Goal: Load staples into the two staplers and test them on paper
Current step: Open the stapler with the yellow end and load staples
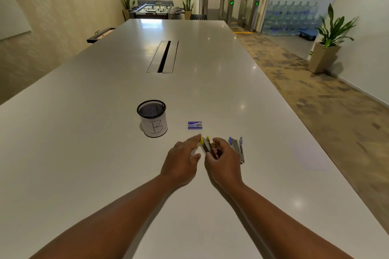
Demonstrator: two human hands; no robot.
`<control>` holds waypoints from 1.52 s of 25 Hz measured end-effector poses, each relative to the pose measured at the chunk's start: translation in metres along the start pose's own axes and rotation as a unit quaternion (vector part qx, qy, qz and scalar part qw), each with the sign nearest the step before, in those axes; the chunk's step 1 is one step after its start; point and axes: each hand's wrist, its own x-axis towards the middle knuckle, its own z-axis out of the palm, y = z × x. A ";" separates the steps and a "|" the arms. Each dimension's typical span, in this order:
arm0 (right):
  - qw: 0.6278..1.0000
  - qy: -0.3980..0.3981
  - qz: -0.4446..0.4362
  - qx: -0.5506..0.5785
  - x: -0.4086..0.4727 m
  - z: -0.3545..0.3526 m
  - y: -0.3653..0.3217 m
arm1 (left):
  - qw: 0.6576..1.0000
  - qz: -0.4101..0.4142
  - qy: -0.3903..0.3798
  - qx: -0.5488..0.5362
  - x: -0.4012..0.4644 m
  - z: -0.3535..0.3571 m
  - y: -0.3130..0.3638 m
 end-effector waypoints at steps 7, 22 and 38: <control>0.995 -0.066 -0.052 0.050 0.002 -0.004 -0.003 | 0.995 0.100 0.012 0.002 -0.006 -0.001 0.005; 0.983 -0.112 -0.142 0.016 -0.002 0.006 0.008 | 0.984 -0.047 0.025 -0.173 -0.002 -0.004 0.010; 0.988 -0.030 -0.121 0.086 -0.008 0.006 0.002 | 0.989 -0.088 0.036 -0.116 0.005 -0.001 0.010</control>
